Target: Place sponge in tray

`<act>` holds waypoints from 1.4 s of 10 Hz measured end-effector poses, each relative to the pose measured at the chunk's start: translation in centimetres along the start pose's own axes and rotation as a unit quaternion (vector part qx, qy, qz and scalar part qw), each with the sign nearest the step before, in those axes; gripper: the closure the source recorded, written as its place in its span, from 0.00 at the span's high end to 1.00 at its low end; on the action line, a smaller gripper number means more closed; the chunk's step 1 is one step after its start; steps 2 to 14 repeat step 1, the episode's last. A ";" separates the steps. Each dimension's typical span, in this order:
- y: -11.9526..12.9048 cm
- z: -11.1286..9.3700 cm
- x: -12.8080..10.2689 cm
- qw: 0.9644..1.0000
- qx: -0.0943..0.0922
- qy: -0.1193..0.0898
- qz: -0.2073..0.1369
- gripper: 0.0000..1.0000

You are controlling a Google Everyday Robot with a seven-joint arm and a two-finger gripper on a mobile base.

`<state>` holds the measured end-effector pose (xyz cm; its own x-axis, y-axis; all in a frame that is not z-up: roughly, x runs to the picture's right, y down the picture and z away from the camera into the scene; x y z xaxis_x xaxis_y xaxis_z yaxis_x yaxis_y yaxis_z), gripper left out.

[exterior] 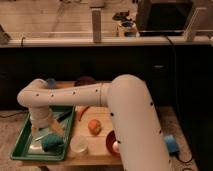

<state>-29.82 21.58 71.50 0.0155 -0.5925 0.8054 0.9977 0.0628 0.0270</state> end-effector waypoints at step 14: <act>0.0 0.0 0.0 1.000 0.000 0.000 0.000 0.80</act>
